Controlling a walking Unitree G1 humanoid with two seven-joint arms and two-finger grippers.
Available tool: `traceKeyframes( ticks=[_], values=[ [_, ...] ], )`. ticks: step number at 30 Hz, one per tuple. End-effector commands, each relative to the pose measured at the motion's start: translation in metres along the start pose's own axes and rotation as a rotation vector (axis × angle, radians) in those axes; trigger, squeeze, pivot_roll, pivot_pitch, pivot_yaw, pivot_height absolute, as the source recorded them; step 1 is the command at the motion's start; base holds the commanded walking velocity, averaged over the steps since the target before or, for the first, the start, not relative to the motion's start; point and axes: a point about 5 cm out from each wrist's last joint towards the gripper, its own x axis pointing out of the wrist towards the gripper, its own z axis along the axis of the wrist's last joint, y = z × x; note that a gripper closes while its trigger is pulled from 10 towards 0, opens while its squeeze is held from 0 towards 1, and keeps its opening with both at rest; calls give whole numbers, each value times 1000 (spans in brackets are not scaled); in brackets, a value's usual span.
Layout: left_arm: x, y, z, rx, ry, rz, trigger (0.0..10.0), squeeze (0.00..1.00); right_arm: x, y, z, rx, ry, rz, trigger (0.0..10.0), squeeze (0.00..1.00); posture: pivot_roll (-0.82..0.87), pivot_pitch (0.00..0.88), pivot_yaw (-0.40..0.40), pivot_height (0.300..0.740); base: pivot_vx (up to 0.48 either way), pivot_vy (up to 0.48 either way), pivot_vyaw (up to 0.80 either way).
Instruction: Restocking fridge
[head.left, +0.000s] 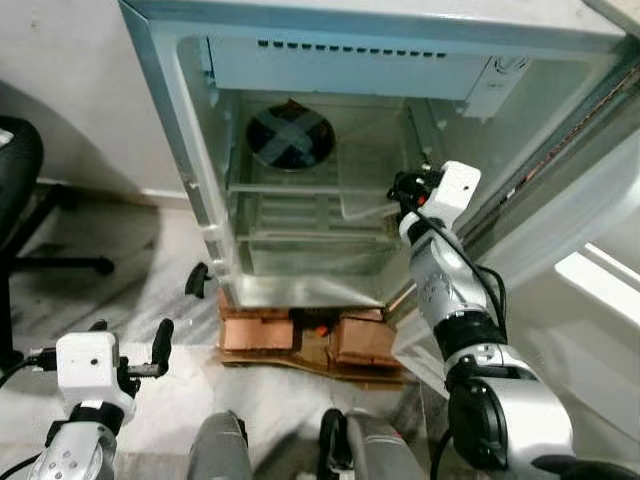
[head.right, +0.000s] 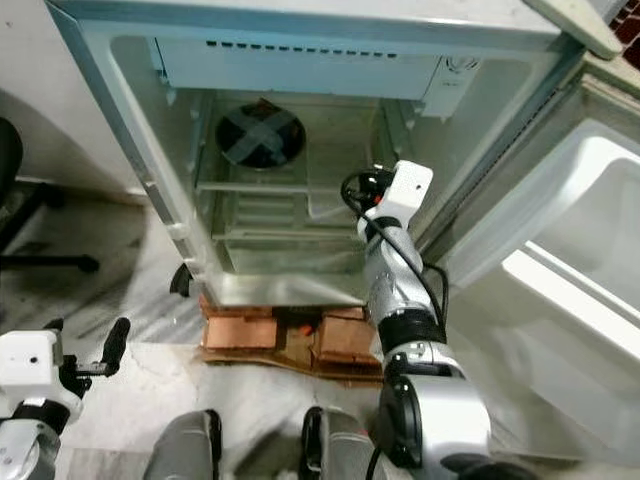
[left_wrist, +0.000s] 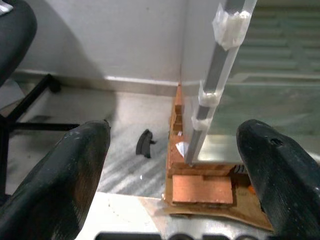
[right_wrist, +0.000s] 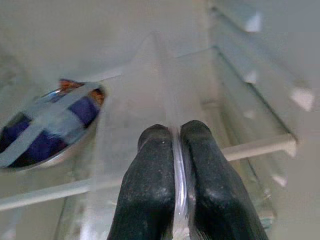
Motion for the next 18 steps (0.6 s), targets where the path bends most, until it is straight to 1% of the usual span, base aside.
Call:
traceKeyframes(
  ticks=[1,7,10,12,15,16,17,18],
  values=[
    [-5,1,1,-3,11,10,10000,0,-2,-9,-10,9,44,-48,10000,0,310,283,-104,740,0,0,0],
    [-7,-2,2,-6,22,12,10000,0,1,-14,-7,6,31,-92,10000,0,306,285,-104,740,0,0,0],
    [-7,-4,3,-8,26,8,10000,0,5,-14,-4,38,30,-129,10000,0,310,292,-104,740,0,0,0],
    [-8,-5,4,-9,30,7,10000,0,8,-11,-3,53,32,-135,10000,0,317,297,-105,740,0,0,0],
    [-11,-5,6,-7,35,9,10000,0,13,-3,-1,102,44,-151,10000,0,343,318,-109,740,0,0,0],
    [-14,-5,7,-6,38,17,10000,0,15,3,0,139,56,-157,10000,0,354,327,-112,740,0,0,0],
    [-14,-5,7,-6,38,17,10000,0,15,3,0,139,56,-157,10000,0,354,327,-112,740,0,0,0],
    [-17,-4,7,-5,42,25,10000,0,18,9,2,165,65,-155,10000,0,365,335,-115,740,0,0,0]
  ],
)
